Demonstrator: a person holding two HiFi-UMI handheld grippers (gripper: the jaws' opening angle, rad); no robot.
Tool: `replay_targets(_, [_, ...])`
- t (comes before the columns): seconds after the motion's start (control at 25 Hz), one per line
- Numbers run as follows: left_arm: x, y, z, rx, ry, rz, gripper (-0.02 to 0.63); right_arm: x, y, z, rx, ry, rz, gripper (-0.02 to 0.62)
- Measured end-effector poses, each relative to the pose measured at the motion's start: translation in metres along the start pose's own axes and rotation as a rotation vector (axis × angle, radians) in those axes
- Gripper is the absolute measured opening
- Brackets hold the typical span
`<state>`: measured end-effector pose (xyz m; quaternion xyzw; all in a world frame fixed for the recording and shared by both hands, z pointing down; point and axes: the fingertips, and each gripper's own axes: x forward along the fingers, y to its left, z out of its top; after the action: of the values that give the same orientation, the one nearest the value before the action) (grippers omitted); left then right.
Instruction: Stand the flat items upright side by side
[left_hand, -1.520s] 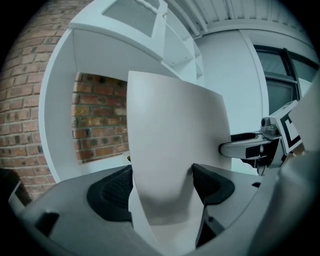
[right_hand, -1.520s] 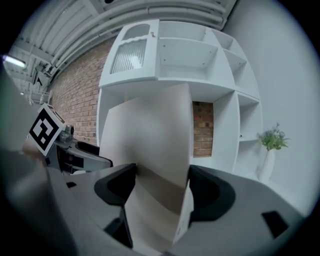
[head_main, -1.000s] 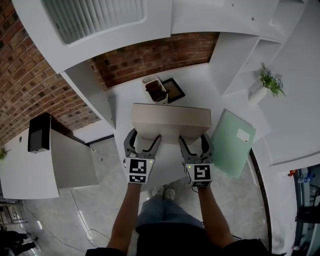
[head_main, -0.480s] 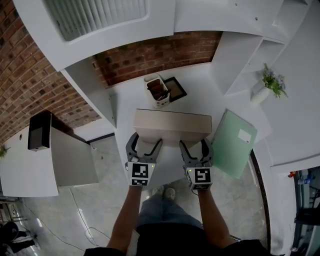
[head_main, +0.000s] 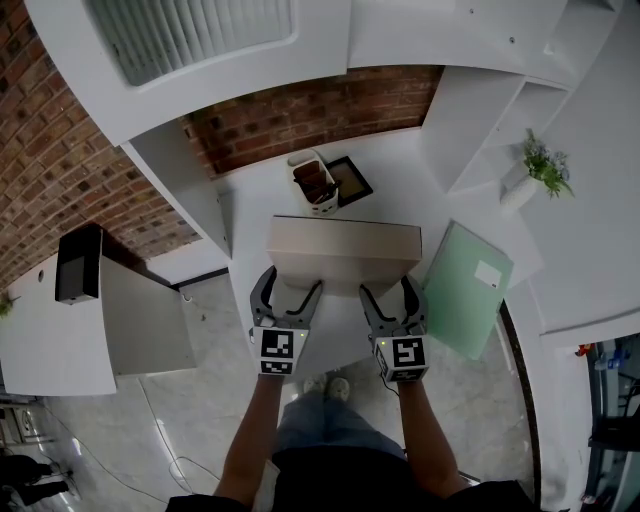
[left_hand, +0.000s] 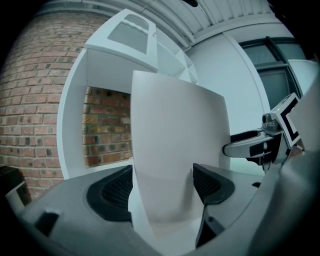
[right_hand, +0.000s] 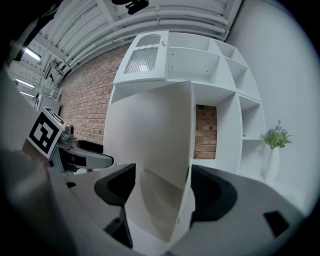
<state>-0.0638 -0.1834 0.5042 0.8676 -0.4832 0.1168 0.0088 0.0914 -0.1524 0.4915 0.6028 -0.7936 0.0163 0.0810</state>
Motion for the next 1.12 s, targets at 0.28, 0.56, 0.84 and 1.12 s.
replay_targets(0.28, [0.001, 0.001, -0.005, -0.008, 0.009, 0.001, 0.347, -0.001, -0.007, -0.002, 0.006, 0.003, 0.008, 0.333])
replay_targets(0.56, [-0.008, -0.001, -0.004, 0.009, 0.021, -0.015, 0.347, -0.011, -0.016, 0.014, 0.049, -0.021, 0.192, 0.373])
replay_targets(0.84, [-0.013, -0.001, -0.004, 0.0, 0.033, 0.005, 0.347, 0.007, -0.032, 0.028, 0.087, 0.031, 0.521, 0.453])
replay_targets(1.12, [-0.01, 0.0, 0.0, -0.018, 0.027, 0.043, 0.347, 0.033, -0.008, 0.023, 0.014, 0.111, 0.812, 0.466])
